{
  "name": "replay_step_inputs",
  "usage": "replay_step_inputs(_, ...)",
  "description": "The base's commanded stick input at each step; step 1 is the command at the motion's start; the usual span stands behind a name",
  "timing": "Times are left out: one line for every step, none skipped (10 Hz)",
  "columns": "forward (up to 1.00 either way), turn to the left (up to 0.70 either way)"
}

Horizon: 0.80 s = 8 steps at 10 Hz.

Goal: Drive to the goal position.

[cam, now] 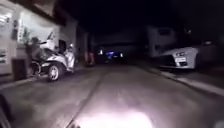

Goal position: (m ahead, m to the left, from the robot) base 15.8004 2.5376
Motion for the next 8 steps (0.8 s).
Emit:
replay_step_inputs(1.0,0.0)
replay_step_inputs(1.0,0.0)
replay_step_inputs(1.0,0.0)
replay_step_inputs(1.0,0.0)
replay_step_inputs(1.0,0.0)
replay_step_inputs(1.0,0.0)
replay_step_inputs(1.0,0.0)
replay_step_inputs(1.0,0.0)
